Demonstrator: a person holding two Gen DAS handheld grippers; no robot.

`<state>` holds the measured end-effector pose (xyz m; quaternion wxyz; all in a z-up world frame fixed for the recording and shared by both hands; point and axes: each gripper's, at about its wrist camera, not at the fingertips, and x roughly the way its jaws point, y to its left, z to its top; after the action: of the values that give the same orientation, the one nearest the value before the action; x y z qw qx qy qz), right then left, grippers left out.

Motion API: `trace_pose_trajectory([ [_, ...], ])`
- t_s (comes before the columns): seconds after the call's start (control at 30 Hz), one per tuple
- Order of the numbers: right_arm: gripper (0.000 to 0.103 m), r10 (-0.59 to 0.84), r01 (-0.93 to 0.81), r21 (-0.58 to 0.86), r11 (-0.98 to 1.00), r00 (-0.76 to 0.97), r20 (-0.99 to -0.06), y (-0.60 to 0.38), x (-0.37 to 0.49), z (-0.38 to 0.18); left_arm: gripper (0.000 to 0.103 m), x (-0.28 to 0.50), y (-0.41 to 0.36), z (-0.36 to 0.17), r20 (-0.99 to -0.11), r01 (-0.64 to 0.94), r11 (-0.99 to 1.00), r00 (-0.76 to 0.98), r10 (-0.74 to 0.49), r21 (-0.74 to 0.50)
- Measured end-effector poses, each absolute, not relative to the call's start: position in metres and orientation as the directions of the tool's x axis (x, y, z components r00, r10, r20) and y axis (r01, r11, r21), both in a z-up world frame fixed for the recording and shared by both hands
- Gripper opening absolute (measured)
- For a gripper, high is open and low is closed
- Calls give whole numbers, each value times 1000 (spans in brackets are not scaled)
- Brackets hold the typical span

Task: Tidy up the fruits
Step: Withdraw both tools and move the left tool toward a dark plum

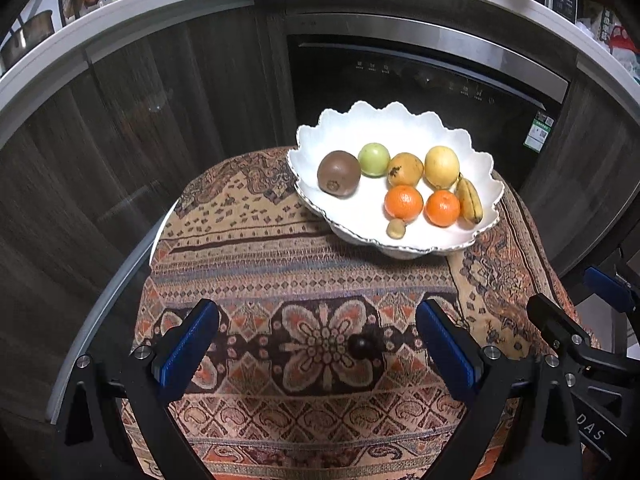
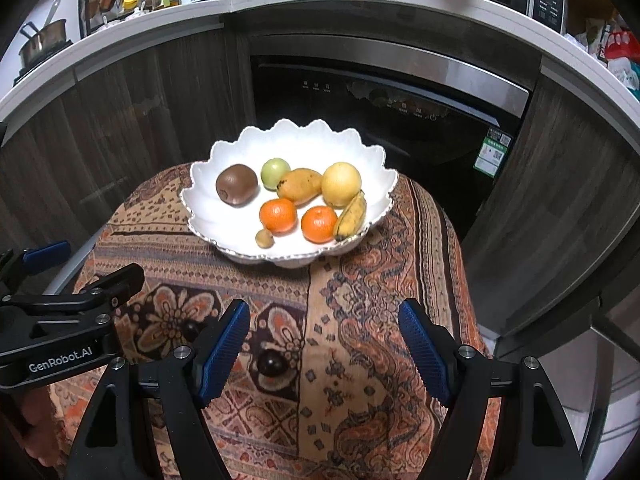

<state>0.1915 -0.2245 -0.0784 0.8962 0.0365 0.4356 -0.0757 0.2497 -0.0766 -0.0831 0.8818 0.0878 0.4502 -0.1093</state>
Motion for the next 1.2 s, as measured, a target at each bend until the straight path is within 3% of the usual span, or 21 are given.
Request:
trace_pose_trajectory([
  [0.6, 77, -107, 188, 0, 982, 557, -823, -229, 184, -121, 98, 240, -78, -138, -850, 289, 955, 518, -99, 65],
  [0.83, 77, -100, 191, 5, 981, 537, -838, -230, 185, -138, 86, 243, -80, -158, -868, 303, 951, 486, -101, 59],
  [1.2, 77, -99, 201, 6, 980, 510, -854, -232, 191, -160, 79, 251, -88, -188, -892, 318, 946, 442, -93, 59],
])
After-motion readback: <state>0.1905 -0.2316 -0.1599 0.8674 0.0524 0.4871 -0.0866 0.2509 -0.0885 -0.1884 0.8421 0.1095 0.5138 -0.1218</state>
